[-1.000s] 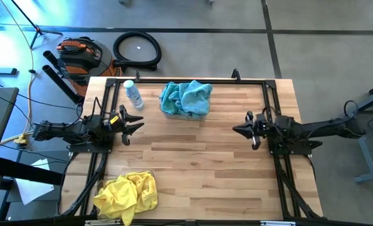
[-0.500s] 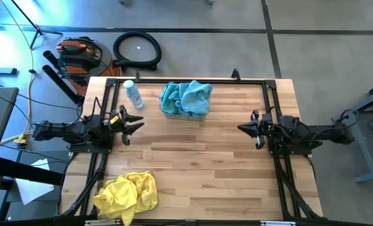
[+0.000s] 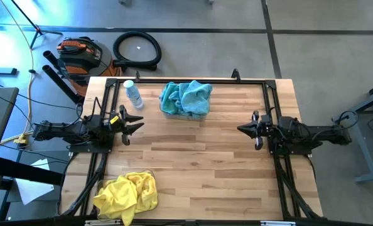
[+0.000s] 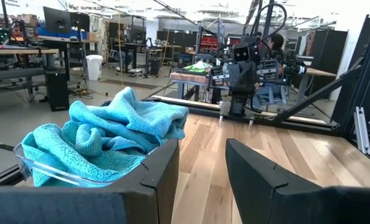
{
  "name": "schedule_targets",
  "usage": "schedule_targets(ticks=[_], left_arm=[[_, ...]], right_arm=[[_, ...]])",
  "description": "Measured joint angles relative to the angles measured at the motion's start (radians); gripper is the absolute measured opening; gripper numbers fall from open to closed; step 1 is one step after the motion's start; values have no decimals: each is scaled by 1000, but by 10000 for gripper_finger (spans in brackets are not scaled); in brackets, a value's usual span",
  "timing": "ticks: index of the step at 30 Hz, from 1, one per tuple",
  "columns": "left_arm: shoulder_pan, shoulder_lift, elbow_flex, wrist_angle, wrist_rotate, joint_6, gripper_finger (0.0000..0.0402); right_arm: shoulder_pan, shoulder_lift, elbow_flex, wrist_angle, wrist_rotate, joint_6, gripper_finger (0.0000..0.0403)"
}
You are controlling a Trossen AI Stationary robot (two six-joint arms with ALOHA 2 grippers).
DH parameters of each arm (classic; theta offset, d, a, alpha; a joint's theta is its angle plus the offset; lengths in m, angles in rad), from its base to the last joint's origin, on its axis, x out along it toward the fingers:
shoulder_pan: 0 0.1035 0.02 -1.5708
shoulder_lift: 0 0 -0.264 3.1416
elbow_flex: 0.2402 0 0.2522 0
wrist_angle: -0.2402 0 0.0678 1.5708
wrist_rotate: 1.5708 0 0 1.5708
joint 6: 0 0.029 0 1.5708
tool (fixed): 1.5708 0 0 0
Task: Sort microfiber towel by color & place in baskets
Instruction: Return to Home Position
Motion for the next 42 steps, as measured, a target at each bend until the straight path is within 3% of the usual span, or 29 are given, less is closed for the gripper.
schedule_targets(ticks=[8, 42], left_arm=[[0, 0, 0, 0, 0, 0, 121], [0, 0, 0, 0, 0, 0, 121]], right_arm=[[0, 0, 1, -2, -2, 69, 0], [0, 0, 2, -4, -2, 68, 0]])
